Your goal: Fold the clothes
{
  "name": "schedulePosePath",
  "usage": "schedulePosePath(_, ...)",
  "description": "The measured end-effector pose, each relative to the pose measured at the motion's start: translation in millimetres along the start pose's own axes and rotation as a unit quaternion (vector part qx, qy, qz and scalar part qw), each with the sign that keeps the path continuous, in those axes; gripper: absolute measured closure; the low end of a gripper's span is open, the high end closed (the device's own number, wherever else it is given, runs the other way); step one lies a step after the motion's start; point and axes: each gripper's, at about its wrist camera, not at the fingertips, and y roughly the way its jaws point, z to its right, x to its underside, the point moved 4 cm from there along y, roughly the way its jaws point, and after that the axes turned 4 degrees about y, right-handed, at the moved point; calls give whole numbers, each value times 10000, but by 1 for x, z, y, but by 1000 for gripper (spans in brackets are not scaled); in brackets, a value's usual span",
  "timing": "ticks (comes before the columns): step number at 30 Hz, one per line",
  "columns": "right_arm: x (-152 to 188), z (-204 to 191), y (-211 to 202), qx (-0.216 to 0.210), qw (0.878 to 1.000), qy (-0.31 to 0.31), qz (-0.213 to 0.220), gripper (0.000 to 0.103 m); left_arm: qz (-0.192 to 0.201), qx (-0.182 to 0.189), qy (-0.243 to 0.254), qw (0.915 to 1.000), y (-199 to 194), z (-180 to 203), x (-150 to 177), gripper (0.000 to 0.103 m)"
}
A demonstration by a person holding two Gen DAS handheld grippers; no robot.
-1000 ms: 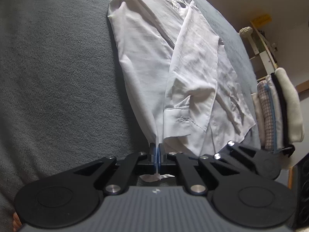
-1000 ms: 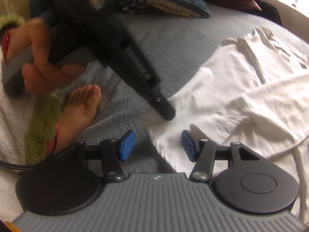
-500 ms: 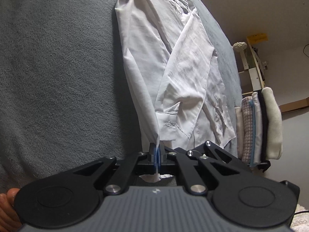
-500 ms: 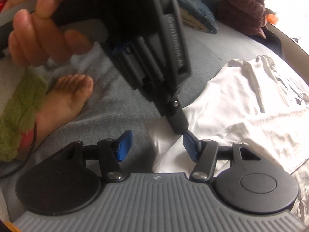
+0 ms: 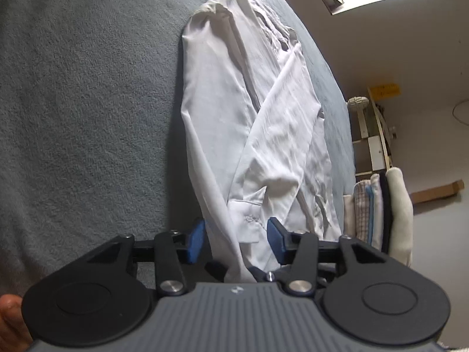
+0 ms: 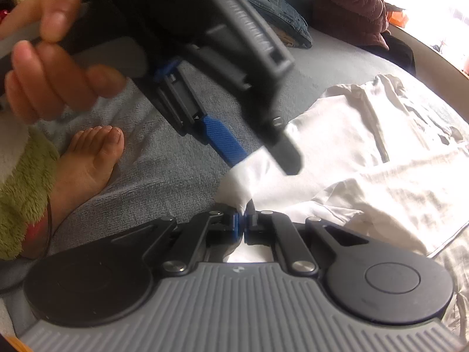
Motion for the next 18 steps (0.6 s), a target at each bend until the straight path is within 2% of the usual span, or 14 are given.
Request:
schedulePosePath(5, -1, 2, -4, 66, 10000, -38, 56, 102, -158, 37, -379, 9991, 7, -11, -1, 47)
schedulePosePath(9, -2, 2, -7, 82, 9999, -40, 113, 102, -215, 147, -618, 9977, 11, -17, -4, 35)
schedulePosePath(12, -3, 2, -8, 95, 9998, -65, 136, 102, -425, 235, -562, 9972, 25, -14, -10, 33)
schedulePosePath(18, -3, -2, -11, 183, 9995, -166, 207, 102, -575, 523, -291, 9965, 48, -1, -17, 33)
